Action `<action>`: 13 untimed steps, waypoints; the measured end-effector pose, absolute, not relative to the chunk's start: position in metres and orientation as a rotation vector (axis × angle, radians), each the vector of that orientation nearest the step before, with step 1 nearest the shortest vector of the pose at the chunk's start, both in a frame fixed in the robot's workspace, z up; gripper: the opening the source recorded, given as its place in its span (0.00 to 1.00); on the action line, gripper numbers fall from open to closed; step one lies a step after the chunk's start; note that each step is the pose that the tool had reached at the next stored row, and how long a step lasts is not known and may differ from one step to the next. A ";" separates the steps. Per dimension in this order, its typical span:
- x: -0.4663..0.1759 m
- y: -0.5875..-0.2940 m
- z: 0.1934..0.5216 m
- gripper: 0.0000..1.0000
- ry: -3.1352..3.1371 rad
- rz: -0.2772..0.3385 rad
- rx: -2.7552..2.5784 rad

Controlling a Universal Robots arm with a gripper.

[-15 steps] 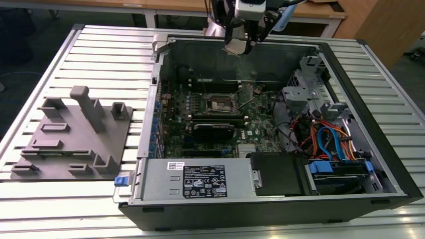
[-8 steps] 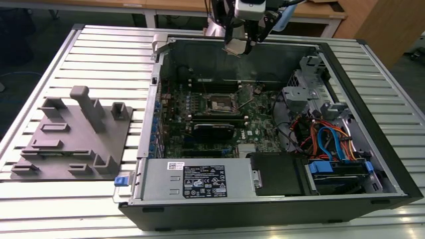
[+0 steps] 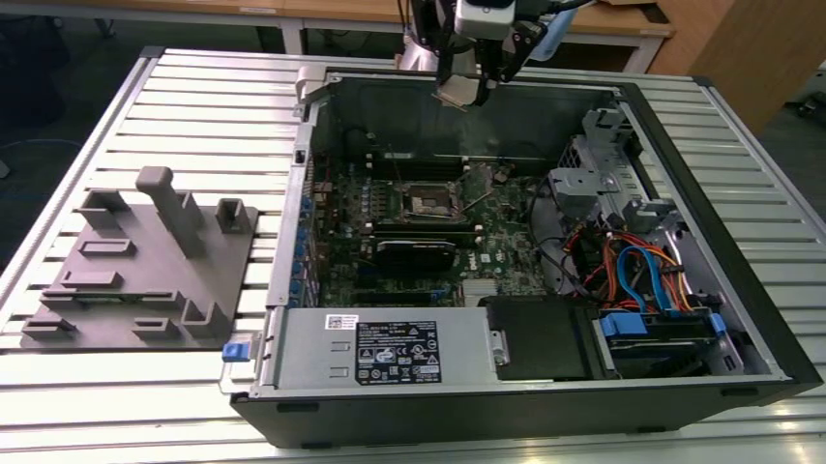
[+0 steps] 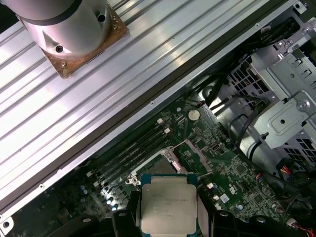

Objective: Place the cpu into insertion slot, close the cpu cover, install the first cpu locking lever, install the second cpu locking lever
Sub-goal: 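Place the cpu into insertion slot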

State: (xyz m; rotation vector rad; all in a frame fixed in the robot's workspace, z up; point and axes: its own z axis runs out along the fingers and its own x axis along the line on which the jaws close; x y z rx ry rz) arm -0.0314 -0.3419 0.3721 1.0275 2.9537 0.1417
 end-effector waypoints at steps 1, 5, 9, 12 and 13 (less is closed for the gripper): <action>-0.031 -0.342 0.372 0.54 2.952 0.142 1.031; -0.031 -0.342 0.372 0.54 2.947 0.142 1.044; -0.031 -0.342 0.372 0.54 2.943 0.142 1.056; -0.031 -0.342 0.372 0.54 2.941 0.142 1.059; -0.031 -0.342 0.372 0.54 2.941 0.142 1.059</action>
